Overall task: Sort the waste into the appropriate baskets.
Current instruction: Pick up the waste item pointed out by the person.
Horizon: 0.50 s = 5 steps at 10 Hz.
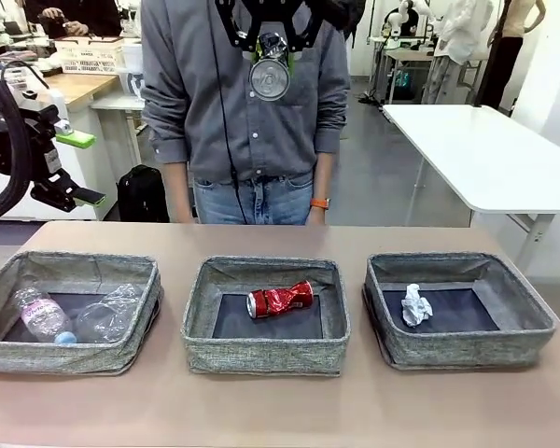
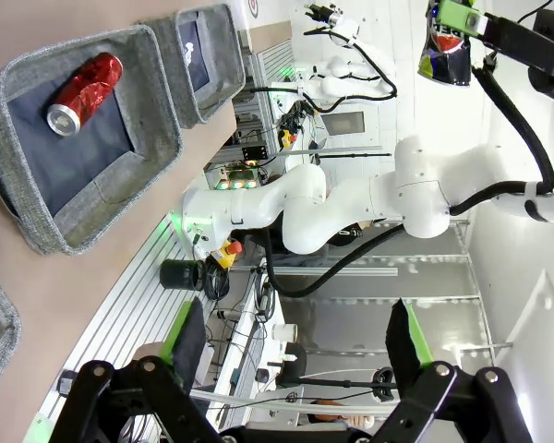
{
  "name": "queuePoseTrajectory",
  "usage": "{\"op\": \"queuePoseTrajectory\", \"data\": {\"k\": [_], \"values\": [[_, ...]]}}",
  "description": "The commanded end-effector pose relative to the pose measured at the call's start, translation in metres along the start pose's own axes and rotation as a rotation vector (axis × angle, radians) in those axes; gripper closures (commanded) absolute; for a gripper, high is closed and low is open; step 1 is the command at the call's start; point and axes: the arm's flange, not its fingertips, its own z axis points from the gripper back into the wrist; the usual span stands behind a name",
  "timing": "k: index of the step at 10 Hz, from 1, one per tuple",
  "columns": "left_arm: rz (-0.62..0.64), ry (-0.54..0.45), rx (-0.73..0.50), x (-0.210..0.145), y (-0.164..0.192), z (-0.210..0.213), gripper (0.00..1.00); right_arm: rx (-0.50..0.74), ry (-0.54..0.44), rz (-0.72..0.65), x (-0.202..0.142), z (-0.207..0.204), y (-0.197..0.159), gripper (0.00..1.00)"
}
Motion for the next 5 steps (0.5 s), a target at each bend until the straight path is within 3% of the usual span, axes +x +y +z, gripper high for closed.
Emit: {"op": "queuePoseTrajectory", "data": {"k": [1, 5], "values": [[0.003, 0.003, 0.005, -0.0011, -0.0018, 0.0001, 0.0, 0.002, 0.011, 0.007, -0.0035, 0.0009, -0.0021, 0.53], [0.003, 0.003, 0.005, -0.0011, -0.0018, 0.0001, 0.0, 0.002, 0.011, 0.007, -0.0035, 0.0009, -0.0021, 0.53]]}}
